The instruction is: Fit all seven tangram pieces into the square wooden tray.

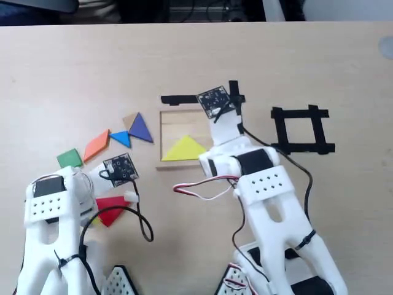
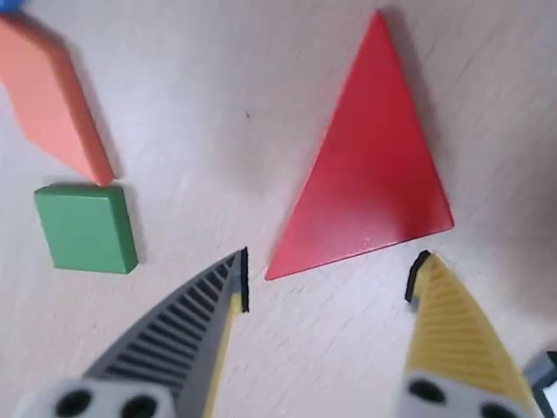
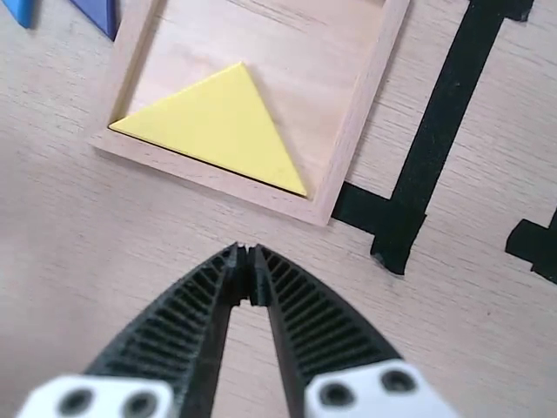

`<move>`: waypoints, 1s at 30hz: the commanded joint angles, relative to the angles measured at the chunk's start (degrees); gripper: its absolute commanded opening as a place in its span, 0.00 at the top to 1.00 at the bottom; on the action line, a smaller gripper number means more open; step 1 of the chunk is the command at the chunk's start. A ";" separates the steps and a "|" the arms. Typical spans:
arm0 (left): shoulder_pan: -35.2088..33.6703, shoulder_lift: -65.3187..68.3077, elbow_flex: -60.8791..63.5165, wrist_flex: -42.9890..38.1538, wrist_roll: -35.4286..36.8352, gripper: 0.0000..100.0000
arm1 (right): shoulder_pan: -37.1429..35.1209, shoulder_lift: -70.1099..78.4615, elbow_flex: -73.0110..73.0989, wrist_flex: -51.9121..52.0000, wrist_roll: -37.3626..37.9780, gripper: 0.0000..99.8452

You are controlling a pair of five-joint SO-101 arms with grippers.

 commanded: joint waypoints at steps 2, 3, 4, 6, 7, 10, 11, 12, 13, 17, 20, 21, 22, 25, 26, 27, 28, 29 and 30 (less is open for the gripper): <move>1.01 4.04 -2.07 -2.02 -2.81 0.69 | -0.70 -1.45 -0.57 -0.53 0.53 0.99; 1.45 5.63 -3.21 -2.20 -2.90 0.69 | -0.70 -1.45 -0.57 -0.53 0.53 0.99; 1.63 7.38 -4.62 -2.02 -3.16 0.69 | -0.70 -1.45 -0.57 -0.53 0.88 0.99; 2.68 11.43 -6.99 -1.93 -3.25 0.69 | -0.70 -1.45 -0.57 -0.44 2.11 0.99; 3.21 13.63 -8.22 -1.93 -3.25 0.69 | -0.70 -1.45 -0.57 -0.35 2.29 0.99; 4.62 19.16 -11.21 -1.93 -2.81 0.69 | -0.70 -1.45 -0.57 -0.35 2.37 0.99; 5.32 20.40 -11.65 -1.32 -2.81 0.69 | -0.70 -1.45 -0.57 -0.44 2.37 0.99; 6.11 20.84 -12.26 0.35 -2.81 0.69 | -0.70 -1.45 -0.57 -0.44 2.37 0.99; 6.99 20.84 -12.53 1.76 -2.81 0.69 | -0.70 -1.45 -0.57 -0.53 2.46 0.99; 9.27 20.84 -12.79 3.25 -2.99 0.69 | -0.70 -1.45 -0.57 -0.62 2.46 0.99; 9.36 20.84 -12.79 3.25 -3.43 0.69 | -0.70 -1.45 -0.57 -0.62 2.46 0.99; 9.36 20.84 -12.79 3.25 -3.96 0.69 | -0.70 -1.45 -0.57 -0.70 2.46 0.99; 9.27 21.01 -12.79 3.16 -4.92 0.69 | -0.70 -1.45 -0.57 -0.70 2.46 0.99; 9.36 21.36 -12.88 3.34 -6.77 0.69 | -0.70 -1.45 -0.57 -0.70 2.46 0.99; 9.54 21.45 -12.88 3.34 -6.86 0.69 | -0.70 -1.45 -0.57 -0.70 2.46 0.99; 10.15 21.45 -12.88 3.25 -6.68 0.69 | -0.70 -1.45 -0.57 -0.70 2.46 0.99; 10.59 21.45 -13.14 3.43 -6.59 0.69 | -0.70 -1.45 -0.57 -0.70 2.46 0.99; 11.12 21.45 -13.49 3.78 -6.42 0.69 | -0.70 -1.45 -0.57 -0.70 2.46 0.99; 11.12 21.54 -13.67 3.87 -6.42 0.69 | -0.70 -1.45 -0.57 -0.70 2.46 0.99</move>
